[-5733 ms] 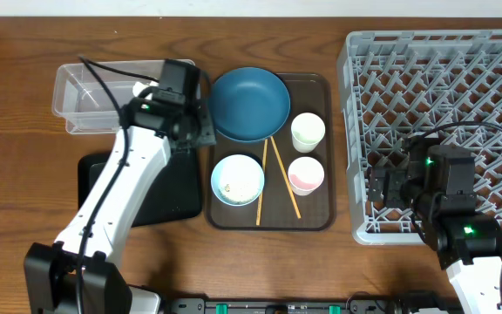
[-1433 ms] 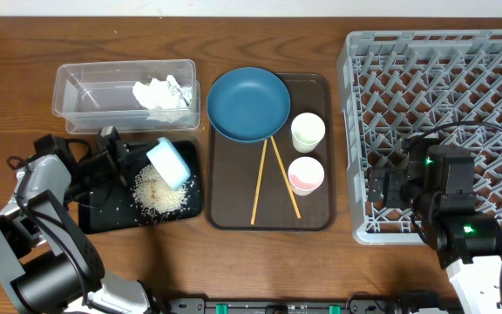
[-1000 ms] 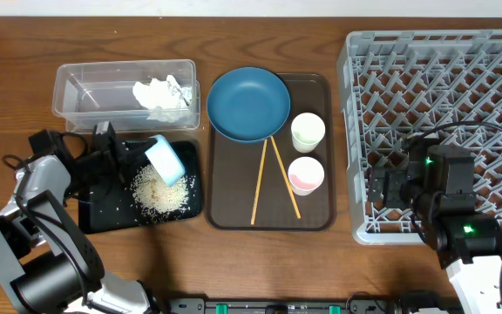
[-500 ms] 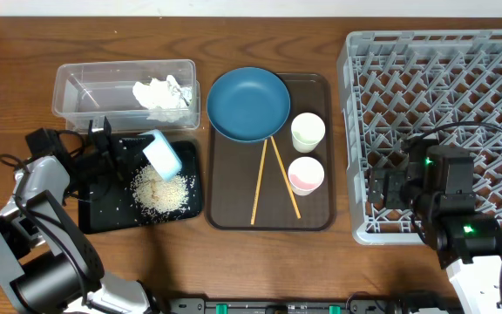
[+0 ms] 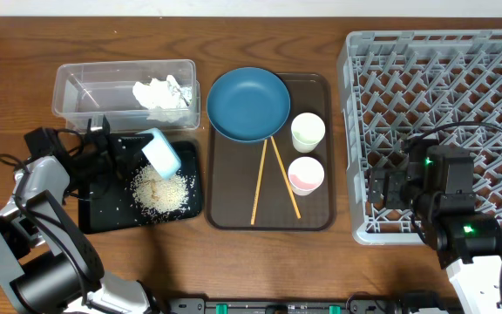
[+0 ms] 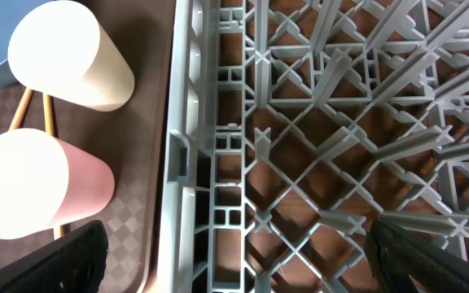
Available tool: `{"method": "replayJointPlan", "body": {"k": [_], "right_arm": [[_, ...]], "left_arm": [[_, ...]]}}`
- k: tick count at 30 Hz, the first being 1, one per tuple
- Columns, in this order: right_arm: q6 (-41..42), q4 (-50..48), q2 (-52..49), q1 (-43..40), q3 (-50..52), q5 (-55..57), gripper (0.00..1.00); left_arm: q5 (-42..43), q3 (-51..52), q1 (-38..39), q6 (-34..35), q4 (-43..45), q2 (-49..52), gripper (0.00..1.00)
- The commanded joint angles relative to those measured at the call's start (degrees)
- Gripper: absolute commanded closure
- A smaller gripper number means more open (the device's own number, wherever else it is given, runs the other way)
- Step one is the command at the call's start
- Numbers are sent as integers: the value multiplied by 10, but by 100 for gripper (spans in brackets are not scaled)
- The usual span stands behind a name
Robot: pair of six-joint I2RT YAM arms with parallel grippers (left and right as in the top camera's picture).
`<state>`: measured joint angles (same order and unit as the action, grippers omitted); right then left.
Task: Sort waste into correct bins and load items into the dishwasher rack
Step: 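Lift the bowl over the black tray and tip the rice out, then set the emptied light-blue bowl back on the brown tray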
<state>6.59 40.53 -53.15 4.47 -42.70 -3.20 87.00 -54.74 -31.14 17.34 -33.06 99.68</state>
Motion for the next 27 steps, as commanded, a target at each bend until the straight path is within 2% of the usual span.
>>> {"method": "replayJointPlan", "body": {"k": [1, 4, 5, 8, 12, 15, 21, 27], "right_arm": [[7, 2, 0, 14, -13, 0, 1], [7, 2, 0, 14, -13, 0, 1], [7, 2, 0, 14, -13, 0, 1], [7, 3, 0, 14, -13, 0, 1], [6, 2, 0, 14, -13, 0, 1], [7, 3, 0, 14, -13, 0, 1], [6, 2, 0, 14, -13, 0, 1], [7, 2, 0, 14, -13, 0, 1]], "left_arm": [[29, -1, -1, -26, 6, -2, 94], [-50, -1, -2, 14, 1, -2, 94], [-52, -1, -1, 22, 0, -2, 94], [28, -1, 4, -17, 11, -2, 94], [31, -1, 14, -19, 10, -10, 94], [1, -1, 36, -19, 10, -31, 94], [-177, -10, 127, 4, 10, -126, 94], [-389, -14, 264, 8, 10, -199, 94]]}}
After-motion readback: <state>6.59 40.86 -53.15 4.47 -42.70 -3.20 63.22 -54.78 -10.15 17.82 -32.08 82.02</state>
